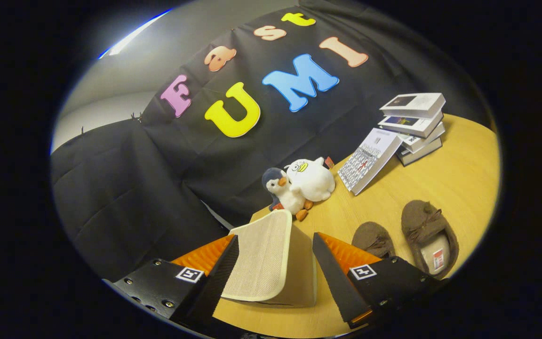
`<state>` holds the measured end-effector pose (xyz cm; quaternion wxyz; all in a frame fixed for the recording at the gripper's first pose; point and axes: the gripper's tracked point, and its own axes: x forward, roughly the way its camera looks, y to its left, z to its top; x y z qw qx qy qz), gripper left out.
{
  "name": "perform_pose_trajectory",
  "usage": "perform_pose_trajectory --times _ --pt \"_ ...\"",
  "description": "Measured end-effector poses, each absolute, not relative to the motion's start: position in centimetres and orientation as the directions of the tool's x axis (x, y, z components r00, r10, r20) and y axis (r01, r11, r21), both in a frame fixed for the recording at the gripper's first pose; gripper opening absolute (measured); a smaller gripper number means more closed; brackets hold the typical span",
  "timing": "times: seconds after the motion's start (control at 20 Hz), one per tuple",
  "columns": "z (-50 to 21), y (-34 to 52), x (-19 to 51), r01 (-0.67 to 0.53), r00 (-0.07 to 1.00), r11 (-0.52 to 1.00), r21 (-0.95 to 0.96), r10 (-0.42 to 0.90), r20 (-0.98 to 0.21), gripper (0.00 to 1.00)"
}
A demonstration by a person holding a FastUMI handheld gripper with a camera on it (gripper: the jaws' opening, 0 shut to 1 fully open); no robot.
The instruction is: Open the storage box then place both shoes into the box .Put the left shoe in first, then the right shoe, with the right side of both shoes facing outward in a uniform manner.
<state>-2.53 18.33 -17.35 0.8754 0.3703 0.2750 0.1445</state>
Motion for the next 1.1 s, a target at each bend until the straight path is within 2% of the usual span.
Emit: perform_pose_trajectory --times 0.75,0.85,0.95,1.05,1.1 --pt "-23.3 24.8 -4.7 0.148 0.649 0.457 0.877 0.624 -0.435 0.95" --pt "-23.4 25.2 -4.8 0.167 0.639 0.431 0.887 0.637 -0.431 0.83" --pt "-23.6 25.3 -5.0 0.175 0.634 0.435 0.883 0.637 -0.439 0.81" --pt "-23.2 25.1 -4.8 0.168 0.634 0.428 0.888 0.643 -0.430 0.43" --pt "-23.1 25.2 -5.0 0.162 0.626 0.439 0.884 0.647 -0.436 0.43"
